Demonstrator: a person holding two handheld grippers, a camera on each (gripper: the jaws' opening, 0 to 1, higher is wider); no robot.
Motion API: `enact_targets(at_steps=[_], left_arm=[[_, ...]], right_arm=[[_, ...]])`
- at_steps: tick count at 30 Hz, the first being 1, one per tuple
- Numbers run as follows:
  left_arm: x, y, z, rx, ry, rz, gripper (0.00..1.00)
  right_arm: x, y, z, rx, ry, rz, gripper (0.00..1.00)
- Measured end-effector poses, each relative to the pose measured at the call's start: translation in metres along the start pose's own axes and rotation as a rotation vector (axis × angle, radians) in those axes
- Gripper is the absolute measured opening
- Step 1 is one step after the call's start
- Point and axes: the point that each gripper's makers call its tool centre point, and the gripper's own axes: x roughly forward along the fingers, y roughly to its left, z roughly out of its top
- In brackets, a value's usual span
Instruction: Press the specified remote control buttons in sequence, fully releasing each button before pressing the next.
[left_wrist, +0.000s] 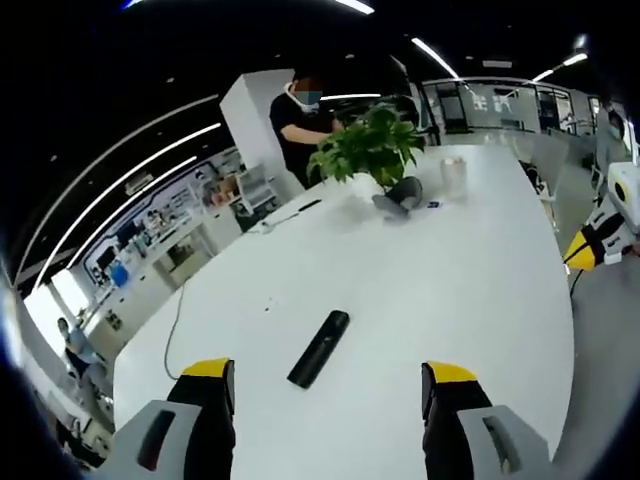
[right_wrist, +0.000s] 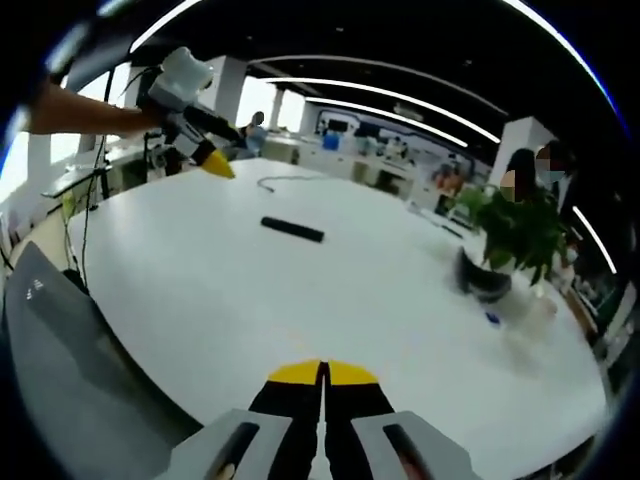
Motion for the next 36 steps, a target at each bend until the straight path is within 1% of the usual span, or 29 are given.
enact_targets(at_steps=[2, 3, 4, 8, 9, 13, 15, 16, 18, 20, 21, 22, 24, 25, 28, 29, 31, 34, 36], left_arm=[[0.006, 0.004, -0.004, 0.014, 0.026, -0.019, 0.75], [0.009, 0.005, -0.007, 0.022, 0.052, -0.03, 0.75], [0.012, 0.007, -0.006, 0.026, 0.051, -0.036, 0.75], [0.023, 0.008, -0.011, 0.036, 0.111, -0.101, 0.74], [0.026, 0.008, -0.012, 0.046, 0.118, -0.122, 0.75], [0.036, 0.015, -0.013, 0.054, 0.139, -0.146, 0.73], [0.041, 0.017, -0.016, 0.055, 0.163, -0.174, 0.71], [0.044, 0.017, -0.019, 0.051, 0.185, -0.195, 0.7], [0.048, 0.018, -0.021, 0.062, 0.2, -0.207, 0.71], [0.053, 0.018, -0.025, 0.072, 0.23, -0.23, 0.67], [0.055, 0.018, -0.026, 0.077, 0.236, -0.24, 0.65], [0.059, 0.019, -0.028, 0.078, 0.247, -0.253, 0.63], [0.064, 0.019, -0.031, 0.06, 0.258, -0.268, 0.64], [0.067, 0.017, -0.034, 0.045, 0.274, -0.29, 0.63], [0.076, 0.019, -0.04, 0.065, 0.298, -0.296, 0.6], [0.083, 0.021, -0.046, 0.073, 0.322, -0.303, 0.6], [0.091, 0.025, -0.054, 0.081, 0.349, -0.311, 0.59], [0.098, 0.032, -0.062, 0.106, 0.375, -0.31, 0.56], [0.102, 0.036, -0.066, 0.112, 0.391, -0.313, 0.55]], right_arm=[[0.001, 0.001, -0.002, 0.0, 0.011, 0.004, 0.0], [0.001, 0.001, -0.003, -0.003, 0.015, 0.004, 0.0], [0.001, 0.002, -0.003, -0.006, 0.019, 0.005, 0.0], [0.002, 0.003, -0.006, -0.014, 0.039, 0.006, 0.0], [0.003, 0.003, -0.007, -0.015, 0.046, 0.007, 0.0], [0.003, 0.003, -0.009, -0.023, 0.057, 0.004, 0.0], [0.004, 0.003, -0.012, -0.026, 0.072, 0.005, 0.0], [0.004, 0.003, -0.012, -0.027, 0.073, 0.005, 0.0], [0.004, 0.003, -0.012, -0.031, 0.074, 0.004, 0.0], [0.005, 0.003, -0.013, -0.03, 0.081, 0.007, 0.0], [0.005, 0.004, -0.013, -0.032, 0.083, 0.008, 0.0], [0.006, 0.004, -0.014, -0.035, 0.087, 0.01, 0.0], [0.006, 0.005, -0.015, -0.04, 0.094, 0.011, 0.0], [0.006, 0.005, -0.015, -0.041, 0.096, 0.011, 0.0], [0.007, 0.005, -0.016, -0.045, 0.104, 0.014, 0.0], [0.007, 0.005, -0.017, -0.045, 0.106, 0.015, 0.0], [0.007, 0.006, -0.016, -0.047, 0.108, 0.016, 0.0], [0.007, 0.005, -0.016, -0.046, 0.107, 0.014, 0.0], [0.007, 0.005, -0.016, -0.043, 0.108, 0.013, 0.0]])
